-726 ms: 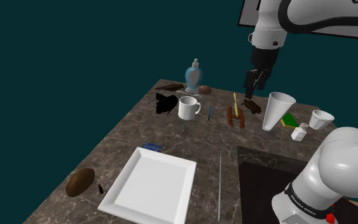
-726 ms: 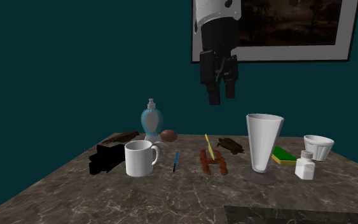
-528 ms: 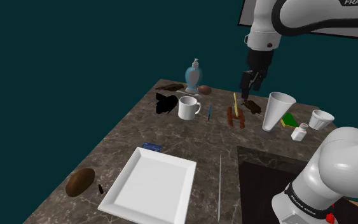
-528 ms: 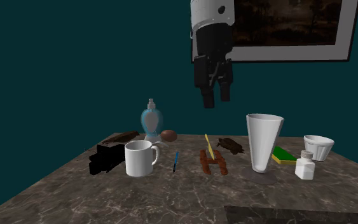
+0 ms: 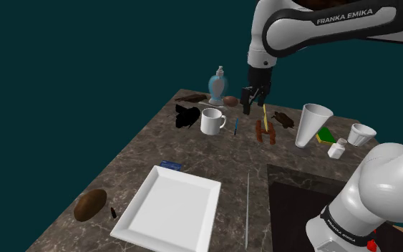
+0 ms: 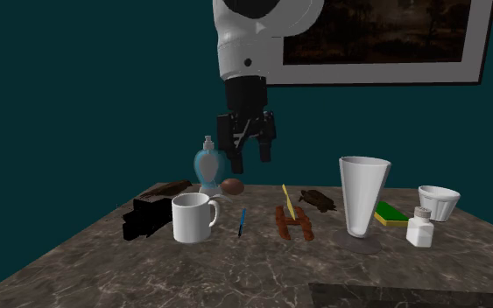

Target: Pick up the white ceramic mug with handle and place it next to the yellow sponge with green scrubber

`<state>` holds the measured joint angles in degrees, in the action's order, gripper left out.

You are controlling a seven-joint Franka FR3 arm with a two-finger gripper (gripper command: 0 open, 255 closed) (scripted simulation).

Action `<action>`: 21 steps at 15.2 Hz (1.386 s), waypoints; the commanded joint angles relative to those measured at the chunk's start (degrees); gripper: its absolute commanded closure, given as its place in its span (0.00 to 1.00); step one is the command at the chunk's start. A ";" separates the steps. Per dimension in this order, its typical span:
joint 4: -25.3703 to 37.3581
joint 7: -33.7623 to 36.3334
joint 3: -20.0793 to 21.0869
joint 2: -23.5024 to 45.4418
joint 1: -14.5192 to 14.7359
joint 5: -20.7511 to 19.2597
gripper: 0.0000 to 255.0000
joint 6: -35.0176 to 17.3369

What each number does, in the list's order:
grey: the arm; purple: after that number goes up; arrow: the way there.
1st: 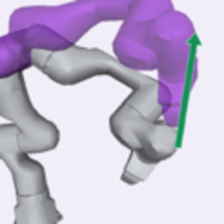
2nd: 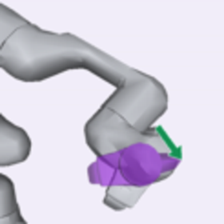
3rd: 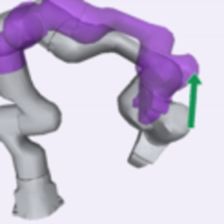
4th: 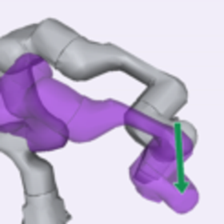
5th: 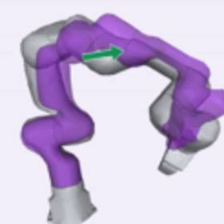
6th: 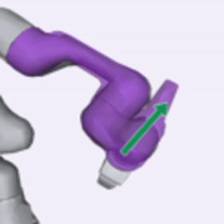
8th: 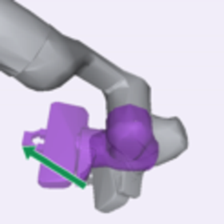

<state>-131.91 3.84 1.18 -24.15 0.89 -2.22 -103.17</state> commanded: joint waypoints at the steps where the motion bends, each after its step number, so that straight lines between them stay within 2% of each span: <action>1: 2.03 0.05 -0.03 4.44 -0.02 0.10 0.00 -2.61; 9: 12.66 0.60 0.18 21.84 0.19 0.67 0.00 -9.96; 17: 28.25 0.91 0.40 39.61 0.44 1.15 0.00 -12.72; 21: 27.56 0.94 0.39 41.01 0.45 1.13 0.00 -14.82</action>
<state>-104.35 4.76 1.56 16.19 1.32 -1.08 -117.31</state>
